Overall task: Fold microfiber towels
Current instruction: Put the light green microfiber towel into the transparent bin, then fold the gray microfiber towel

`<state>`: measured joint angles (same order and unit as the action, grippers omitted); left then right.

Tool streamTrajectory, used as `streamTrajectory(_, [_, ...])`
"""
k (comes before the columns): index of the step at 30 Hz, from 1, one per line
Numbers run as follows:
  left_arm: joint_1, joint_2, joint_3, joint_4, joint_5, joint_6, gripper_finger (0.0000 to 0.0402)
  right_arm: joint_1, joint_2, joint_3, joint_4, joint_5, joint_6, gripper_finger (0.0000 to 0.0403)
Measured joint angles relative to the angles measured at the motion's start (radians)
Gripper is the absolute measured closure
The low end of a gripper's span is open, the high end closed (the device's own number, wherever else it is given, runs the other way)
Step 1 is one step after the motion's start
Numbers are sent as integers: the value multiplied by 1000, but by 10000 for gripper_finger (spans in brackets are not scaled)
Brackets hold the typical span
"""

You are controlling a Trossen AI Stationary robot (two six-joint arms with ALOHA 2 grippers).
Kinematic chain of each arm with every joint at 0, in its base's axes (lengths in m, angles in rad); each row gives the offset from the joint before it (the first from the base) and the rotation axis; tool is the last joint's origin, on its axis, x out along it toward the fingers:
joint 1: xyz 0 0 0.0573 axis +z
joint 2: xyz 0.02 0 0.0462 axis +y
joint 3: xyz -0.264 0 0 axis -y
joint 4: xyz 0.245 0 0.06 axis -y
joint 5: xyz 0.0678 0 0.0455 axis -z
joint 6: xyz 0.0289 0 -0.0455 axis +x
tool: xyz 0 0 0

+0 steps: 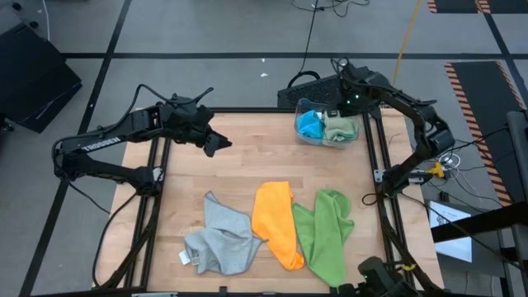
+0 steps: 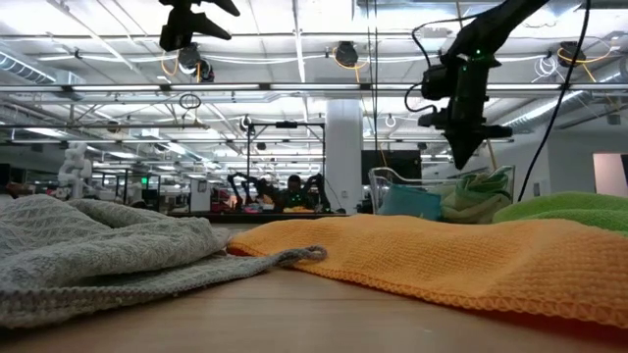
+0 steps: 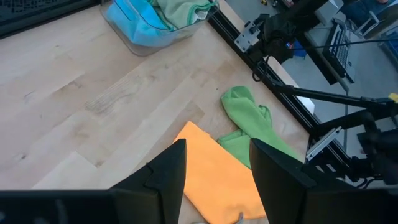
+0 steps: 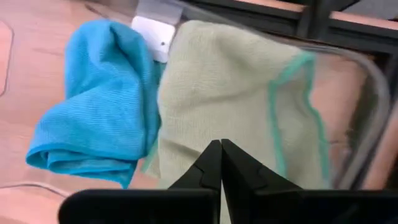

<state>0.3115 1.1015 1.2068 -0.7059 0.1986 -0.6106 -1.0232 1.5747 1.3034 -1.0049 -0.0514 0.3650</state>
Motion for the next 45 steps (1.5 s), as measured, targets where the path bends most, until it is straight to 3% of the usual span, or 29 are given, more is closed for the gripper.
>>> streamTrajectory(6, [-4,0,0,0,8,-22,227,10,50,-111,58,52,-10,403])
streamTrajectory(13, [-41,0,0,0,-9,-44,227,4,71,-262,243,55,-1,403])
streamTrajectory(20, [-65,0,0,0,-18,-62,227,4,41,-254,212,50,-7,403])
streamTrajectory(29, [-90,0,0,0,-70,-65,227,5,-156,-175,40,40,-39,403])
streamTrajectory(35, [-130,0,0,-33,-81,-81,227,48,-344,-166,-49,-48,6,403])
streamTrajectory(40, [-193,0,0,-175,-143,-115,227,156,-510,-165,-13,-163,88,403])
streamTrajectory(45, [-258,0,-50,-273,-147,-164,213,326,-630,-165,60,-186,193,403])
